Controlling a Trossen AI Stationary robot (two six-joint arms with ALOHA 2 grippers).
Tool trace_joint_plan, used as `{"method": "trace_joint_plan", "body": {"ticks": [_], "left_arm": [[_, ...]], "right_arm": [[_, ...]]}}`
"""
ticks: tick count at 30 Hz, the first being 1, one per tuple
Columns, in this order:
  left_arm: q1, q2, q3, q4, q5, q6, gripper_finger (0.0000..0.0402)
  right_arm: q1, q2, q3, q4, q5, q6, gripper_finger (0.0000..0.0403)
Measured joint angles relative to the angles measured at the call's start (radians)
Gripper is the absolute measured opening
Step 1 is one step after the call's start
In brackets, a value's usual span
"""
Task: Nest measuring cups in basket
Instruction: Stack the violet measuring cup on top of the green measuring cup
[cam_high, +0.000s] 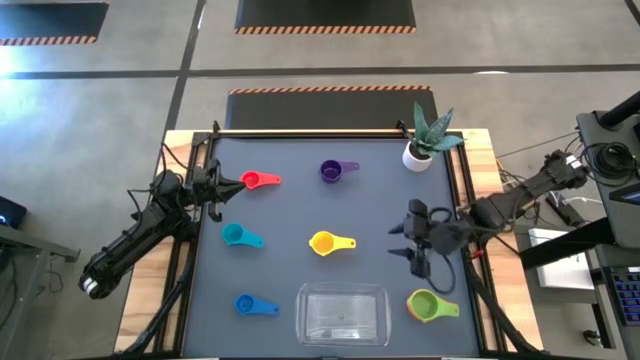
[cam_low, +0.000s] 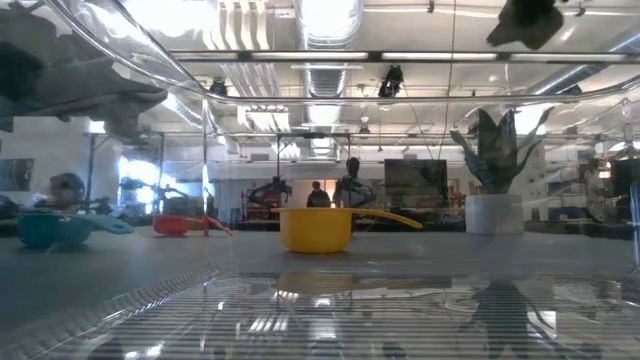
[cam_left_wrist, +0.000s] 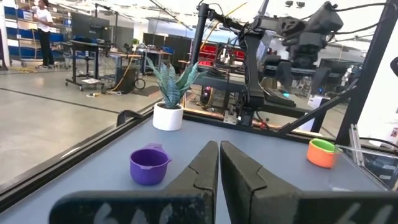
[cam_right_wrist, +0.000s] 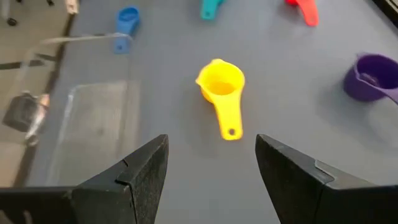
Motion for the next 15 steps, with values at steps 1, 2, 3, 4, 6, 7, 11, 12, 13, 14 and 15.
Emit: {"method": "trace_joint_plan", "body": {"ticks": [1, 2, 3, 4, 6, 7, 11, 12, 13, 14, 15], "left_arm": [[0.0, 0.0, 0.0, 0.002, 0.0, -0.002, 0.0], [-0.001, 0.0, 0.0, 0.012, 0.0, -0.003, 0.0], [0.0, 0.0, 0.0, 0.031, 0.0, 0.004, 0.0], [-0.001, 0.0, 0.0, 0.057, -0.003, 0.016, 0.0], [-0.001, 0.0, 0.0, 0.103, -0.008, 0.012, 0.0], [-0.001, 0.0, 0.0, 0.127, -0.01, -0.012, 0.0], [-0.001, 0.0, 0.0, 0.251, -0.06, -0.145, 0.0], [-0.001, 0.001, 0.0, 0.285, -0.099, -0.183, 0.0], [-0.001, 0.004, 0.0, 0.323, -0.15, -0.219, 0.0], [-0.001, 0.008, 0.0, 0.353, -0.201, -0.264, 0.0], [-0.001, 0.015, 0.0, 0.374, -0.239, -0.302, 0.0]], "right_arm": [[0.025, -0.002, -0.001, 0.0, 0.019, 0.01, 0.0231], [0.047, -0.003, -0.001, -0.001, 0.037, 0.011, 0.0231], [0.069, -0.005, -0.001, -0.001, 0.057, 0.011, 0.0231], [0.09, -0.008, -0.001, -0.001, 0.075, 0.011, 0.0231], [0.125, -0.014, -0.002, -0.002, 0.107, 0.008, 0.0231], [0.139, -0.017, -0.002, -0.001, 0.124, 0.002, 0.0231], [0.184, -0.036, -0.002, -0.003, 0.181, -0.024, 0.0231], [0.192, -0.041, -0.002, -0.003, 0.202, -0.024, 0.0231], [0.2, -0.045, -0.002, -0.003, 0.221, -0.023, 0.0231], [0.208, -0.049, -0.003, -0.001, 0.237, -0.022, 0.0231], [0.218, -0.051, -0.005, -0.001, 0.248, -0.017, 0.0231]]}}
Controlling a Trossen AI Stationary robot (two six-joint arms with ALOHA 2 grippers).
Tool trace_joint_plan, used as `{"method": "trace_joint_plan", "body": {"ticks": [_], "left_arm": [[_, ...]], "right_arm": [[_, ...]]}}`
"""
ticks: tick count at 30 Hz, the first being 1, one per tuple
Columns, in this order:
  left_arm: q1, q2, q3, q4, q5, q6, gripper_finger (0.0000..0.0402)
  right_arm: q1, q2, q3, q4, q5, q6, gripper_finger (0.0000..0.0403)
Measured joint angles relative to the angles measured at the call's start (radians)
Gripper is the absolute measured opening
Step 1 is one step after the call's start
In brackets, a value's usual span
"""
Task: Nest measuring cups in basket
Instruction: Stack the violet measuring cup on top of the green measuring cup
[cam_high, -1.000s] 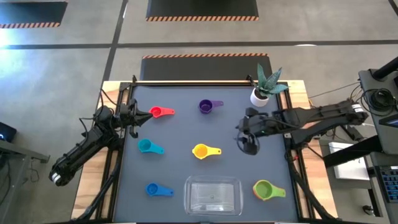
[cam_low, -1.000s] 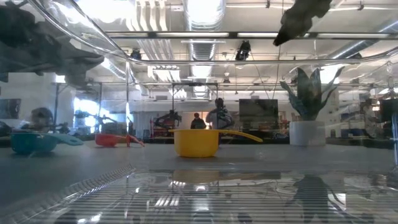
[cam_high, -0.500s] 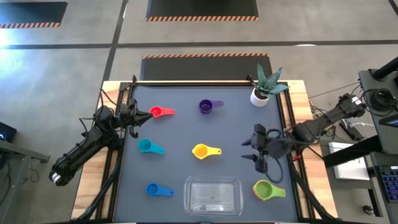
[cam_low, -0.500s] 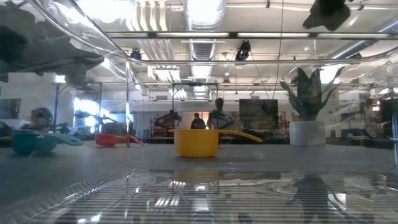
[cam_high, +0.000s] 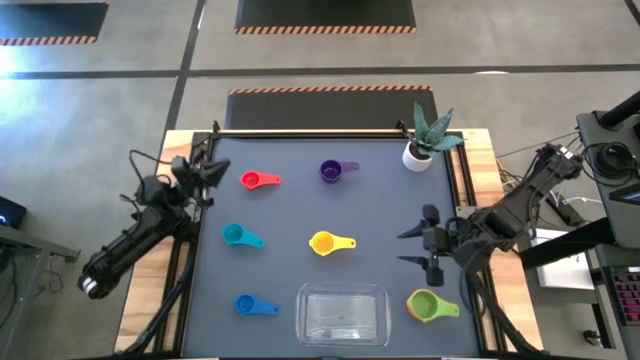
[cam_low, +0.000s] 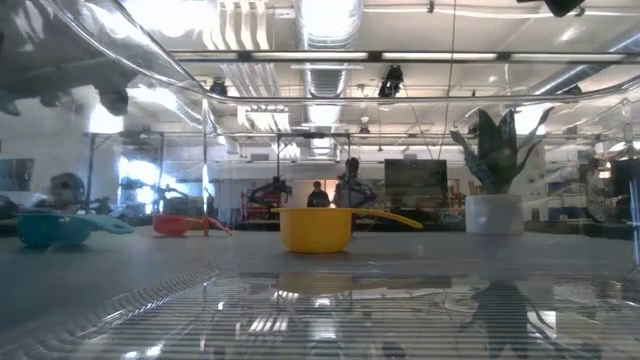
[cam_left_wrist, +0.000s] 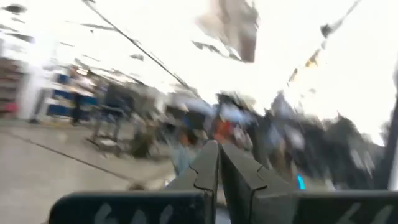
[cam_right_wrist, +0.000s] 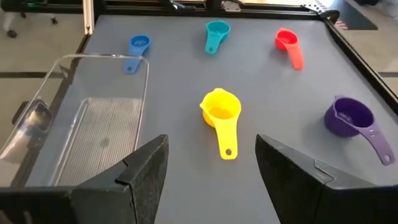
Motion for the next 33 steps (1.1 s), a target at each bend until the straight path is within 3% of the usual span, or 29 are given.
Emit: {"method": "trace_joint_plan", "body": {"ticks": [3, 7, 14, 18, 27, 33], "left_arm": [[-0.002, 0.042, 0.022, 0.018, -0.018, -0.045, 0.0], [-0.033, 0.163, 0.175, -0.122, 0.025, -0.044, 0.0], [-0.125, 0.551, 0.591, -0.584, 0.013, 0.139, 0.0], [-0.191, 0.799, 0.766, -0.701, 0.01, 0.23, 0.0], [-0.238, 1.31, 1.142, -0.902, 0.01, 0.441, 0.0], [-0.243, 1.541, 1.347, -1.082, 0.01, 0.53, 0.0]], "right_arm": [[0.034, -0.001, -0.015, 0.001, 0.043, 0.027, 0.0231], [0.083, 0.0, -0.047, 0.001, 0.099, 0.097, 0.0231], [0.164, 0.019, -0.098, 0.025, 0.264, 0.176, 0.0231], [0.171, 0.052, -0.117, 0.054, 0.331, 0.169, 0.0231], [0.171, 0.116, -0.118, 0.071, 0.351, 0.188, 0.0231], [0.171, 0.126, -0.129, 0.164, 0.291, 0.155, 0.0231]]}}
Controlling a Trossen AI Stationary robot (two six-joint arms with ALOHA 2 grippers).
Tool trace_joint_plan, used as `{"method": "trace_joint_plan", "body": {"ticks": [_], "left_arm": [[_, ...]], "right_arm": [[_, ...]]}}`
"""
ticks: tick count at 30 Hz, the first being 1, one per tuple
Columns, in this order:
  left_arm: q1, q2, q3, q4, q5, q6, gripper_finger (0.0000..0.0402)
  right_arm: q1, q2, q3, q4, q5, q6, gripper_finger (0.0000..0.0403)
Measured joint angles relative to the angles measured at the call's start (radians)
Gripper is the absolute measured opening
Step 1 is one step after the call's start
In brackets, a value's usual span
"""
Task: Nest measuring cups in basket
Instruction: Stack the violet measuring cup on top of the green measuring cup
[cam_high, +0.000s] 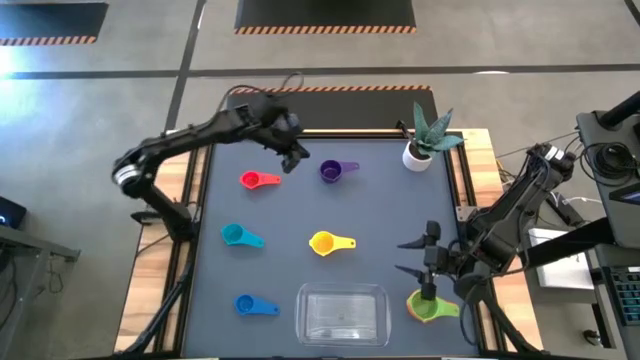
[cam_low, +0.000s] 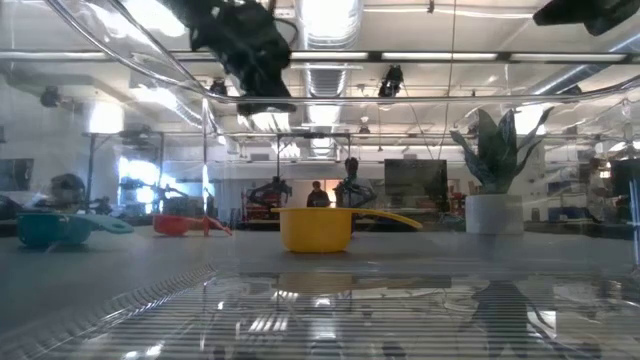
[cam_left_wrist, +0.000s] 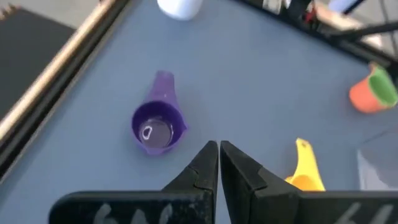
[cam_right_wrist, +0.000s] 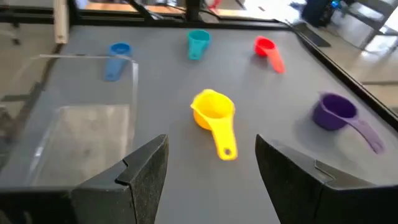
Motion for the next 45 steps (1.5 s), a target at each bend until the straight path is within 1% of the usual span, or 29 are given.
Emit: {"method": "trace_joint_plan", "body": {"ticks": [3, 8, 10, 12, 13, 17, 21, 23, 25, 28, 31, 34, 37, 42, 45], "left_arm": [[-0.001, 0.067, 0.047, -0.01, 0.0, 0.022, 0.0], [0.0, 0.134, 0.086, -0.011, 0.002, 0.061, 0.0], [-0.001, 0.148, 0.087, -0.013, 0.05, 0.071, 0.0], [-0.003, 0.156, 0.08, -0.021, 0.138, 0.102, 0.0], [-0.005, 0.162, 0.077, -0.027, 0.163, 0.116, 0.0], [-0.006, 0.188, 0.077, -0.028, 0.175, 0.139, 0.0], [-0.005, 0.215, 0.077, -0.022, 0.174, 0.156, 0.0], [-0.009, 0.229, 0.077, -0.024, 0.171, 0.186, 0.0], [-0.011, 0.241, 0.077, -0.029, 0.147, 0.211, 0.0], [-0.017, 0.258, 0.077, -0.019, 0.058, 0.216, 0.0], [-0.021, 0.266, 0.077, -0.03, -0.032, 0.229, 0.0009], [-0.025, 0.275, 0.077, -0.043, -0.034, 0.238, 0.0039], [-0.041, 0.28, 0.077, -0.023, -0.042, 0.24, 0.0083], [-0.062, 0.287, 0.076, 0.05, -0.149, 0.218, 0.0161], [-0.063, 0.287, 0.076, 0.093, -0.17, 0.194, 0.0195]], "right_arm": [[-0.006, 0.014, -0.018, 0.152, -0.057, -0.097, 0.0231], [-0.037, 0.039, -0.086, 0.527, -0.217, -0.34, 0.0231], [-0.057, 0.045, -0.116, 0.66, -0.274, -0.41, 0.0231], [-0.086, 0.048, -0.14, 0.736, -0.326, -0.446, 0.0231], [-0.104, 0.049, -0.15, 0.756, -0.351, -0.446, 0.0231], [-0.238, 0.049, -0.175, 0.765, -0.461, -0.391, 0.023], [-0.356, 0.048, -0.185, 0.758, -0.545, -0.398, 0.023], [-0.387, 0.041, -0.181, 0.72, -0.539, -0.399, 0.023], [-0.409, 0.039, -0.171, 0.66, -0.513, -0.399, 0.023], [-0.42, 0.037, -0.164, 0.565, -0.452, -0.392, 0.023], [-0.422, 0.031, -0.164, 0.517, -0.428, -0.375, 0.023], [-0.422, 0.028, -0.164, 0.501, -0.426, -0.361, 0.023], [-0.424, 0.028, -0.164, 0.502, -0.418, -0.364, 0.0231], [-0.424, 0.028, -0.164, 0.501, -0.382, -0.353, 0.0231], [-0.424, 0.028, -0.164, 0.501, -0.381, -0.341, 0.0231]]}}
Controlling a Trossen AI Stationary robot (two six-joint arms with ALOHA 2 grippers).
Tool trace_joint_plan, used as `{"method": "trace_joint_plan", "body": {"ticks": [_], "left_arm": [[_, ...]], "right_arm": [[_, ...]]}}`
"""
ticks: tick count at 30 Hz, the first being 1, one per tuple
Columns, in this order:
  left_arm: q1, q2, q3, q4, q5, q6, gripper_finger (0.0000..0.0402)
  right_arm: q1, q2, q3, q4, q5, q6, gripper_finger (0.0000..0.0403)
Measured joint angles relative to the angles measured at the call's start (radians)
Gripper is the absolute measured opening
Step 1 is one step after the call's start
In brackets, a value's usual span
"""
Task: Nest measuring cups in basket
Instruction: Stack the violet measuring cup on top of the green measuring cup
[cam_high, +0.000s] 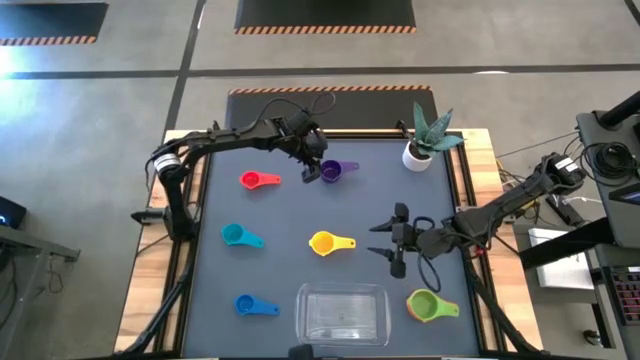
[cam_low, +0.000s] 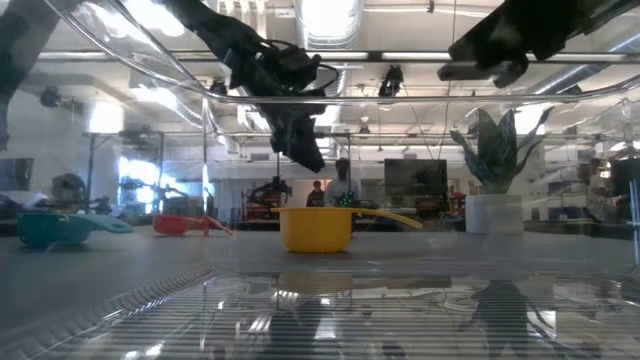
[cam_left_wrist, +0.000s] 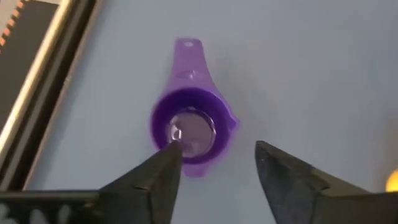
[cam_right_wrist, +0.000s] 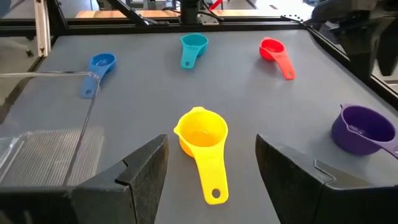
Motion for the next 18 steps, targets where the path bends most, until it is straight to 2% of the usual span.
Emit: {"method": "trace_joint_plan", "body": {"ticks": [6, 18], "left_arm": [[-0.001, 0.0, 0.0, 0.018, -0.005, -0.007, 0.0225], [-0.011, 0.0, 0.0, 0.112, -0.003, -0.033, 0.0226]], "right_arm": [[0.0, 0.0, 0.0, 0.0, 0.0, 0.003, 0.0231], [0.0, 0.0, 0.0, 0.0, 0.002, -0.007, 0.0231]]}}
